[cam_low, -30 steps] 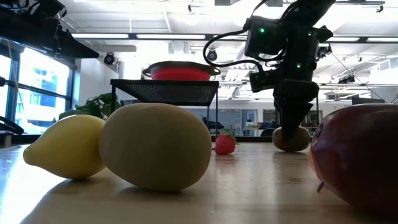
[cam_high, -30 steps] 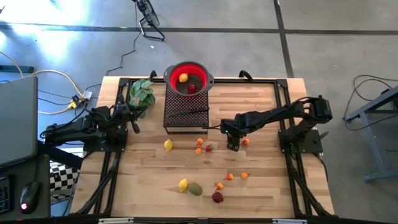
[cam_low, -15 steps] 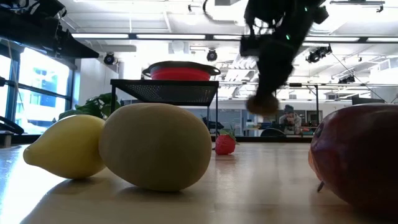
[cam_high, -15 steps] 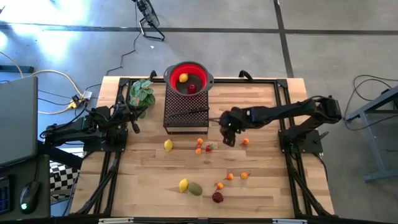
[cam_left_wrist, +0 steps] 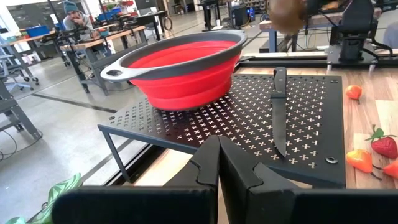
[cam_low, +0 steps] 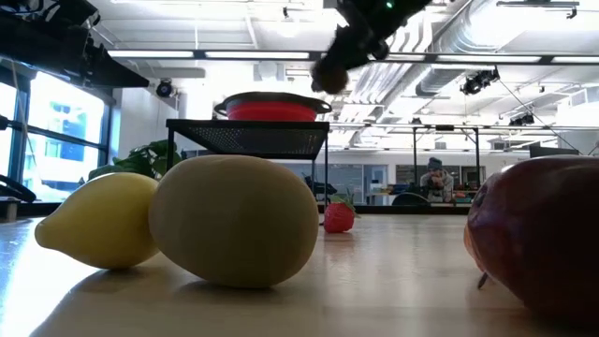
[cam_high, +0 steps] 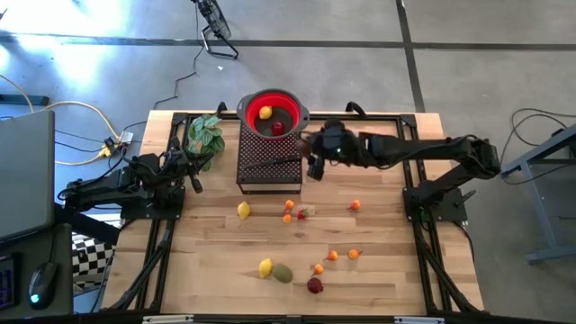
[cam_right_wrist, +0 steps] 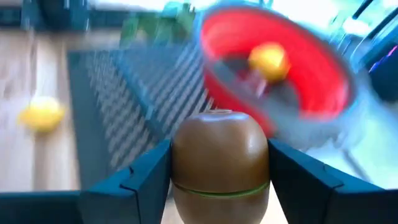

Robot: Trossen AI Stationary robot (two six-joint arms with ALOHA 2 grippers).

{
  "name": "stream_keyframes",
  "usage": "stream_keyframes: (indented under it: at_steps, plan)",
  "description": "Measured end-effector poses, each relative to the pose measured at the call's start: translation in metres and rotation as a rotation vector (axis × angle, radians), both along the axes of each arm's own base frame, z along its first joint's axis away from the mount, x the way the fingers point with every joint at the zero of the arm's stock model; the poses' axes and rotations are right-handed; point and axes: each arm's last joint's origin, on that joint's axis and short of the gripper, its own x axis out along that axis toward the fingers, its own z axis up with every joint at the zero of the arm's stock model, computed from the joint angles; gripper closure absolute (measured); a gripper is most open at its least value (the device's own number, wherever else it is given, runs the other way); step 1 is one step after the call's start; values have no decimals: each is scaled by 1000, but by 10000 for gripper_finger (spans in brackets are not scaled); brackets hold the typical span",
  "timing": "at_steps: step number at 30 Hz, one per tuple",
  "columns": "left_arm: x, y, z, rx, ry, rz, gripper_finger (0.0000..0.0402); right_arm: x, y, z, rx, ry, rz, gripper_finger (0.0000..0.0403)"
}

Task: Pick & Place Fruit
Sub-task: Put the top kiwi into the red strainer bowl

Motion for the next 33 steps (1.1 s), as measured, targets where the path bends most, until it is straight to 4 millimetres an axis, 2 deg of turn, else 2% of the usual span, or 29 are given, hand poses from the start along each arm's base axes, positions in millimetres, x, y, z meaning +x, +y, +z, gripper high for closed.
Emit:
stream_keyframes:
  at_steps: [5,9,13,17,25,33]
  plan:
    - [0,0,0,8,5,0,402,4,-23,23,-91,-177,-49,165]
    - [0,0,1,34,15,9,402,6,-43,33,-129,-304,-65,169]
    - [0,1,3,50,-1,41,402,12,-59,35,-123,-417,-5,167]
    - [-1,1,3,50,-5,48,402,21,-69,34,-116,-453,29,168]
    - [0,1,7,54,-39,51,402,56,-87,34,-110,-327,36,165]
    - [0,1,7,55,-42,51,402,72,-104,33,-92,-256,-1,165]
